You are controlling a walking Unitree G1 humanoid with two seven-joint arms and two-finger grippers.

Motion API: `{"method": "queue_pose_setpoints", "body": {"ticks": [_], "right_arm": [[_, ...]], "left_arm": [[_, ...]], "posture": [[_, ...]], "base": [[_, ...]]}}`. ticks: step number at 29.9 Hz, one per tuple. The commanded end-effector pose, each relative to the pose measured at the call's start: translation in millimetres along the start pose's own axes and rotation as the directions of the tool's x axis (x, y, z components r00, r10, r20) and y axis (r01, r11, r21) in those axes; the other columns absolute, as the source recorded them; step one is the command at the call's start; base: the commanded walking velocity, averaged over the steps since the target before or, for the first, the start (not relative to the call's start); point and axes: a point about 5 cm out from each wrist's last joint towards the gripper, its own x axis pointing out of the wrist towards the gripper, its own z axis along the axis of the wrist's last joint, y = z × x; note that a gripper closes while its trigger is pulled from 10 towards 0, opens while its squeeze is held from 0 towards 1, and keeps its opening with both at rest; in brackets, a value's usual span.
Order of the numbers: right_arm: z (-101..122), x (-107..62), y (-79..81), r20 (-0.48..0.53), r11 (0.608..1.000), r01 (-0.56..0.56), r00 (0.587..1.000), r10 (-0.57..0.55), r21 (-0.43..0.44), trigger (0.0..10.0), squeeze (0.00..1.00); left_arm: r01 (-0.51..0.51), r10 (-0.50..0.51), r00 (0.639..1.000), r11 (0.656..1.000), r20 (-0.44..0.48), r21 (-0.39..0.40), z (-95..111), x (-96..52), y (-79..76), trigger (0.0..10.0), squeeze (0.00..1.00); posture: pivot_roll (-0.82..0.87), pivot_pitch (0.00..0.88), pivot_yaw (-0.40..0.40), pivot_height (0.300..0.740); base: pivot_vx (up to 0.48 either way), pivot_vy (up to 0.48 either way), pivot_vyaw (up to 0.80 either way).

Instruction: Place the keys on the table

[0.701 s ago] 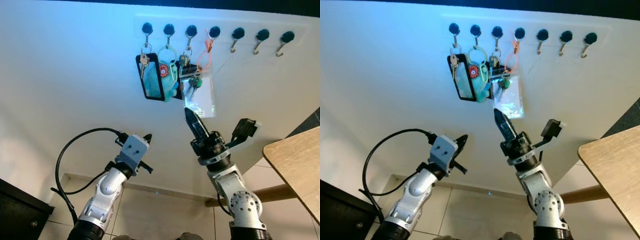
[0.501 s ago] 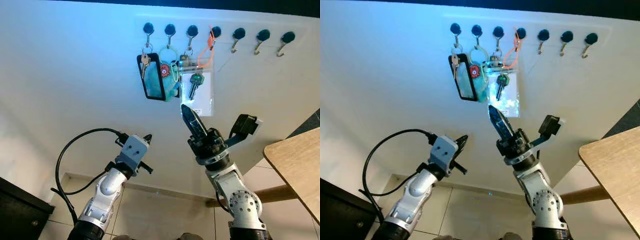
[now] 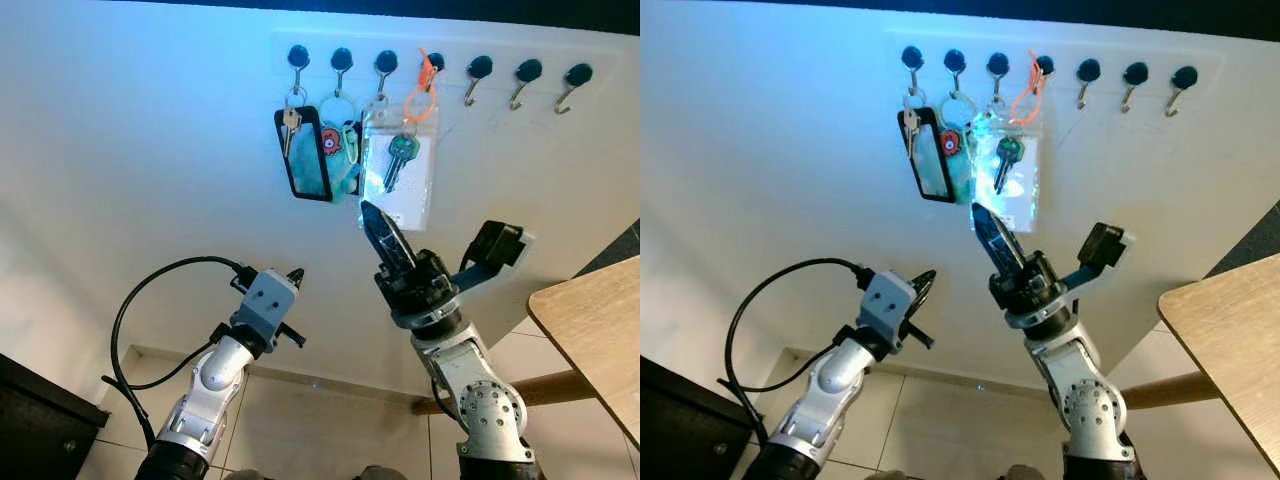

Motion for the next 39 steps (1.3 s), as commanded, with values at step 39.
{"method": "queue_pose_setpoints", "body": {"ticks": [39], "right_arm": [[12.2, 17.0, 4.3, 0.049, 0.999, 0.039, 0.998, -0.039, -0.001, 10.0, 0.0]], "left_arm": [[0.054, -0.053, 0.998, 0.998, 0.042, -0.016, 6.0, -1.9, -8.8, 10.0, 0.0]], "posture": [[0.03, 0.071, 0.016, 0.74]], "base": [[0.0, 0.0, 0.0]]}}
